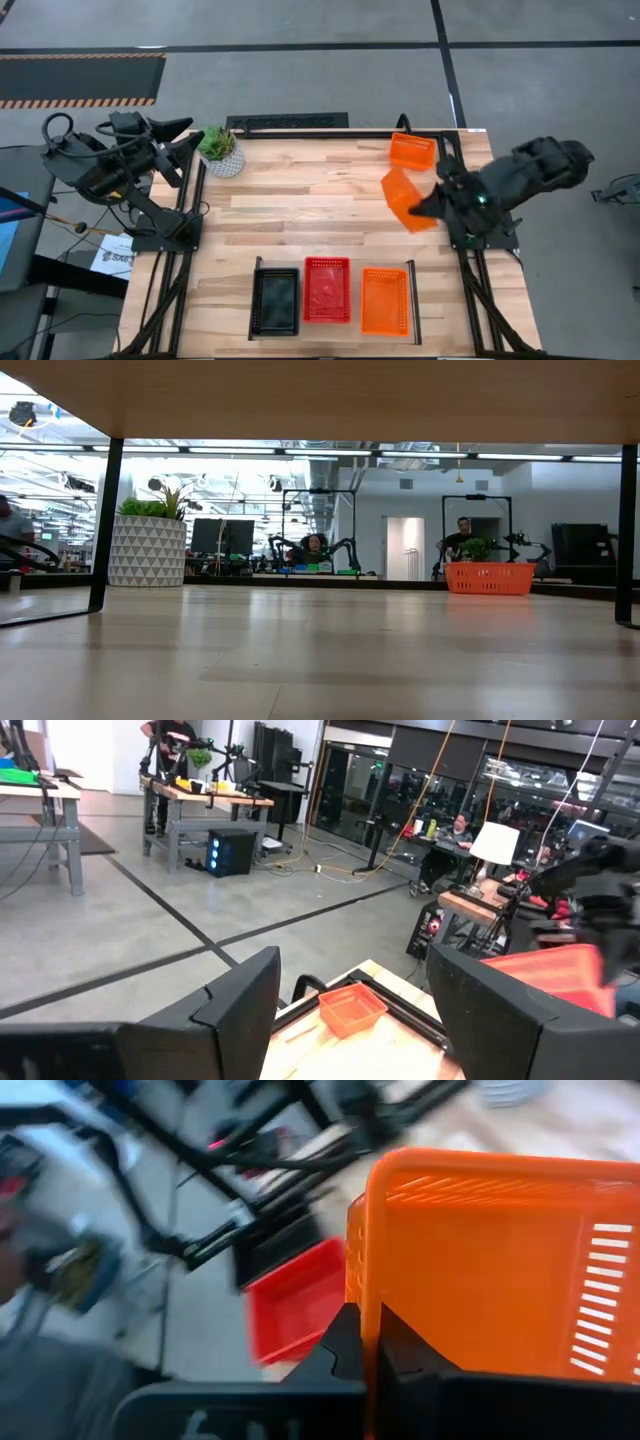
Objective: Stack baskets on shelf by color
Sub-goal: Stack the bottom orange bin on the top of the orange bin on the shelf
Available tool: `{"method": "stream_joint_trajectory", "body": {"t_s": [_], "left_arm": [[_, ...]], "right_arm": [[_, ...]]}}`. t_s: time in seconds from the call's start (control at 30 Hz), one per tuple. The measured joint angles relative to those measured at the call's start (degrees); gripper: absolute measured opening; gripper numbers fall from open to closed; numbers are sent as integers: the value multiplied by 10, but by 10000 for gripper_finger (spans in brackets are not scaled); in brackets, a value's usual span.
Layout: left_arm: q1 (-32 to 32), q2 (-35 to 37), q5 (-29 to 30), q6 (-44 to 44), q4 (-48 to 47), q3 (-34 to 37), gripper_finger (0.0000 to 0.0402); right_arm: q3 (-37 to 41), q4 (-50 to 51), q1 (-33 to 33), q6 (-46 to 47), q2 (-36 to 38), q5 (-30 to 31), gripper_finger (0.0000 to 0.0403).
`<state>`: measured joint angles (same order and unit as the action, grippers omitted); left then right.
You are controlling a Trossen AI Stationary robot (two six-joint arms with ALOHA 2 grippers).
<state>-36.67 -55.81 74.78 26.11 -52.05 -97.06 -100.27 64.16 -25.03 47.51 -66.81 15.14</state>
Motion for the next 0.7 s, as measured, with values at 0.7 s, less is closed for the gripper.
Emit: {"method": "stream_joint_trajectory", "body": {"t_s": [0.7], "left_arm": [[0,0,9,9,-25,0,242]], "right_arm": [[-338,234,-203,48,-356,14,3]]}}
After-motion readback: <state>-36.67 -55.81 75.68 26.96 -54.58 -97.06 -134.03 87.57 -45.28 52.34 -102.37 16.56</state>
